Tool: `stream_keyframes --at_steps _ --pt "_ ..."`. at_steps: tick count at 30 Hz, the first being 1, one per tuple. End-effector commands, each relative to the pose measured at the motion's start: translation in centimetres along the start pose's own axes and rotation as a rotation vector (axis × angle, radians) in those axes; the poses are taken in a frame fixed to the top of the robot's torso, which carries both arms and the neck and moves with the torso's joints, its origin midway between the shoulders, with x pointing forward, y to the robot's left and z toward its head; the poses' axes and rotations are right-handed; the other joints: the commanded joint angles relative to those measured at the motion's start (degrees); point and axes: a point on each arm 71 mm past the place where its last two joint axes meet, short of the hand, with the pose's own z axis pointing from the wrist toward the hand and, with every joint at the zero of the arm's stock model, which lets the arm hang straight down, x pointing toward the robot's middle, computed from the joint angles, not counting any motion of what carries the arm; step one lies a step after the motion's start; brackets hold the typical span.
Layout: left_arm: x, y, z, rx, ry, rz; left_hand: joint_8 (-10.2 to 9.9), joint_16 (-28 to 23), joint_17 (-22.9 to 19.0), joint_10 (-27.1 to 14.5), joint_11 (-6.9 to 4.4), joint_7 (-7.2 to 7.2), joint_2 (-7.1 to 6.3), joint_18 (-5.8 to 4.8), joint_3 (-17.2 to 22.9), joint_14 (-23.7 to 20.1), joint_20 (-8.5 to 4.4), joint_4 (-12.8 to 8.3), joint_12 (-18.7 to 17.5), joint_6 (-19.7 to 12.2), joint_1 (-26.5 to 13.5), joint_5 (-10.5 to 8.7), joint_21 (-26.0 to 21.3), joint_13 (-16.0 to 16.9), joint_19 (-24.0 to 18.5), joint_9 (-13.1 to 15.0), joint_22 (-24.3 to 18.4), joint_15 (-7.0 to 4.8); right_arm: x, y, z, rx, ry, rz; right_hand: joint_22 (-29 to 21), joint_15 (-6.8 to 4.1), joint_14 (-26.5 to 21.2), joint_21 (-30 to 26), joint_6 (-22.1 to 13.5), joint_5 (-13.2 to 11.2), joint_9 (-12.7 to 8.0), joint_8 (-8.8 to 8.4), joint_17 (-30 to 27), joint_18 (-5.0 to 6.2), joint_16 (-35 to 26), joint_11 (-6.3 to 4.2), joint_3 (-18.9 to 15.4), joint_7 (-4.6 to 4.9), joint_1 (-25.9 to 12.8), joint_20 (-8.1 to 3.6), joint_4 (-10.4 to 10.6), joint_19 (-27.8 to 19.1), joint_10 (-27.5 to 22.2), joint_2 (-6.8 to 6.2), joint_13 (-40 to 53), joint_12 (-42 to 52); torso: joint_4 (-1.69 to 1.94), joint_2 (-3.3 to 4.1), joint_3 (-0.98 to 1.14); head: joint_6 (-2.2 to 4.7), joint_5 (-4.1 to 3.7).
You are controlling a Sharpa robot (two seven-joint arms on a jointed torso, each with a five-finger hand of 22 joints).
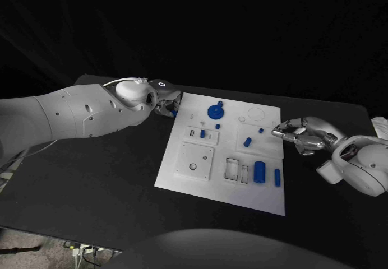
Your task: Assemble the parts on the task board
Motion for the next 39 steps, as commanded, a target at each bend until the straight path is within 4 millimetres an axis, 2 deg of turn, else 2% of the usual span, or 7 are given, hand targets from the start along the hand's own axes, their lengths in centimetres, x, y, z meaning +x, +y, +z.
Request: stream_keyframes --at_steps 1,5,13,24,27,36,39 --pt "1.4 -0.2 -0.2 0.012 0.047 0.038 0.8 0.1 15.1 6.0 0.14 -0.21 0.51 -0.43 0.5 6.1 0.25 0.1 0.1 1.8 -0.2 2.36 0.2 15.1 6.1 0.4 15.1 0.13 0.2 0.0 0.0 -0.011 0.015 -0.005 9.6 -0.10 5.6 -0.4 0.5 0.4 -0.1 -0.17 15.1 0.60 0.2 -0.43 -0.3 0.10 -0.1 0.01 0.1 -0.3 6.1 0.55 14.9 -0.2 0.02 -0.04 0.00 0.01 0.02" --pt "0.8 -0.3 -0.5 0.055 -0.048 0.017 1.1 0.1 15.1 6.0 -0.29 -0.58 0.95 -0.43 0.7 6.1 0.07 0.6 0.1 3.1 -1.1 4.16 0.2 15.1 6.1 0.4 15.1 -0.14 0.2 0.0 0.0 -0.013 0.012 -0.005 9.6 -0.10 5.6 -0.4 0.5 0.4 -0.1 -0.17 15.1 0.60 0.2 -0.43 -0.3 0.10 -0.1 0.01 0.1 -0.3 6.1 0.55 14.9 -0.2 0.02 -0.02 -0.03 0.01 -0.01" --pt "-0.5 -0.2 -1.8 0.141 -0.238 -0.112 1.0 0.1 15.1 6.0 -0.82 -0.87 1.00 -0.43 0.8 6.1 -0.28 1.0 0.1 3.8 -2.0 4.13 0.2 15.1 6.1 0.2 15.1 -0.57 0.1 -0.1 -0.1 -0.013 0.007 -0.006 9.6 -0.10 5.6 -0.4 0.5 0.4 -0.1 -0.17 15.1 0.60 0.2 -0.43 -0.3 0.10 -0.1 0.01 0.1 -0.3 6.1 0.55 14.9 -0.2 0.02 0.04 -0.03 0.01 -0.20" --pt "-2.2 1.0 -3.7 0.149 -0.318 -0.529 0.7 0.1 15.1 6.0 -0.65 -0.10 0.81 -0.43 0.7 6.1 -0.58 1.0 0.1 4.1 -2.4 4.32 0.2 15.1 6.1 0.0 15.1 -0.80 0.1 0.0 -0.2 -0.019 -0.001 -0.004 9.6 -0.09 5.6 -0.4 0.5 0.3 -0.1 -0.16 15.1 0.61 0.2 -0.40 -0.4 0.11 -0.2 0.02 0.1 -0.3 6.1 0.56 14.9 -0.2 0.05 0.00 0.03 0.01 -0.16" --pt "-2.3 0.9 -4.1 0.161 -0.296 -0.689 0.1 0.1 15.1 6.0 -0.09 0.58 1.03 -0.43 -0.9 6.1 -0.48 0.9 0.1 4.1 -2.2 7.39 0.2 15.1 6.1 -0.4 15.1 -0.49 0.2 0.1 -0.2 -0.026 -0.003 0.000 9.6 -0.08 5.6 -0.4 0.6 0.3 -0.1 -0.16 15.1 0.61 0.2 -0.39 -0.4 0.12 -0.2 0.02 0.1 -0.3 6.1 0.55 14.9 -0.2 0.02 0.02 0.01 0.01 -0.26" --pt "-1.9 -1.9 -4.8 0.263 -0.159 -1.000 -0.9 0.1 15.1 6.0 0.56 1.10 2.05 -0.43 -3.2 6.1 -0.05 0.9 0.1 3.7 -1.8 9.15 0.2 15.1 6.1 -0.9 15.1 0.03 0.8 1.1 -0.2 -0.078 -0.006 0.083 9.5 -0.12 5.6 -0.8 0.8 0.3 -0.4 -0.22 15.1 0.72 0.2 -0.49 0.0 -0.02 1.9 0.05 -1.3 -0.6 6.1 -0.14 14.9 -0.2 0.06 0.05 0.03 0.01 -1.19" --pt "-2.1 -3.6 -5.1 0.328 -0.123 -1.091 -1.2 0.1 15.1 6.0 0.77 1.30 2.78 -0.43 -3.9 6.1 0.14 0.7 0.1 3.4 -1.4 10.11 0.2 15.1 6.1 -1.1 15.1 0.24 1.2 1.8 -0.2 -0.116 -0.001 0.151 9.5 -0.42 5.6 -0.9 -0.3 0.0 -1.3 -1.60 15.1 0.75 0.2 -0.88 0.5 -0.02 4.2 -0.11 -2.6 -0.6 6.1 -0.57 14.9 -0.2 0.05 0.11 -0.01 0.01 -1.87"
